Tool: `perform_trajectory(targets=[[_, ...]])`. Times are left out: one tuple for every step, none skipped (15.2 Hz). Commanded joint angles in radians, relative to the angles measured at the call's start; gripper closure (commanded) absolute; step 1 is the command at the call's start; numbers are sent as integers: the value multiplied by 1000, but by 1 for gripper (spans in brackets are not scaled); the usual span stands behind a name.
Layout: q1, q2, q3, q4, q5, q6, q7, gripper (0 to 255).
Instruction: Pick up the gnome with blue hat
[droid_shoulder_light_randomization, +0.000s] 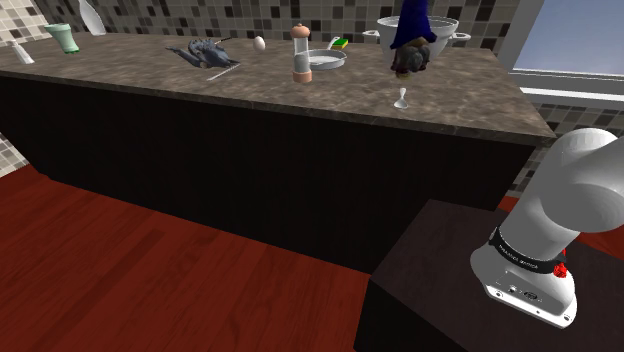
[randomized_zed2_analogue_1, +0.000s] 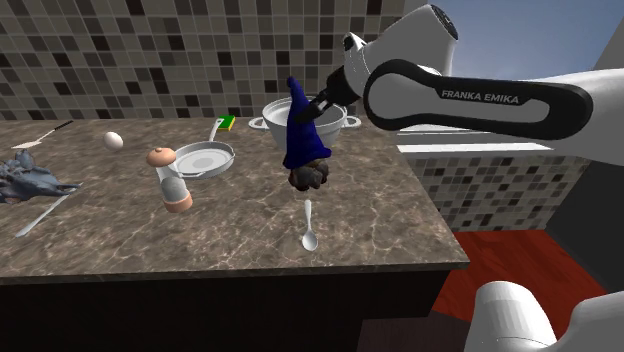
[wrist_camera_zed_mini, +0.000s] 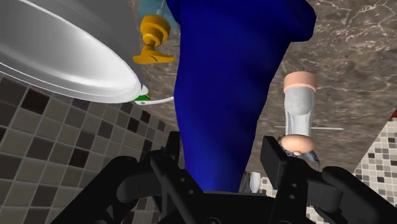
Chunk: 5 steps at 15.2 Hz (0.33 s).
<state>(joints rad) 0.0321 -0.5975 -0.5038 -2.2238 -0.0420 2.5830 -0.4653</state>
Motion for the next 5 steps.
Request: perform_trajectory(targets=[[1,3,6,32,0,-26,5,255],[1,5,8,47,1,-39,7,255],[2,8,9,62,1,-51,9,255],[2,8,10,64,1,-53,9,255],[2,8,10,64,1,-53,9,255]])
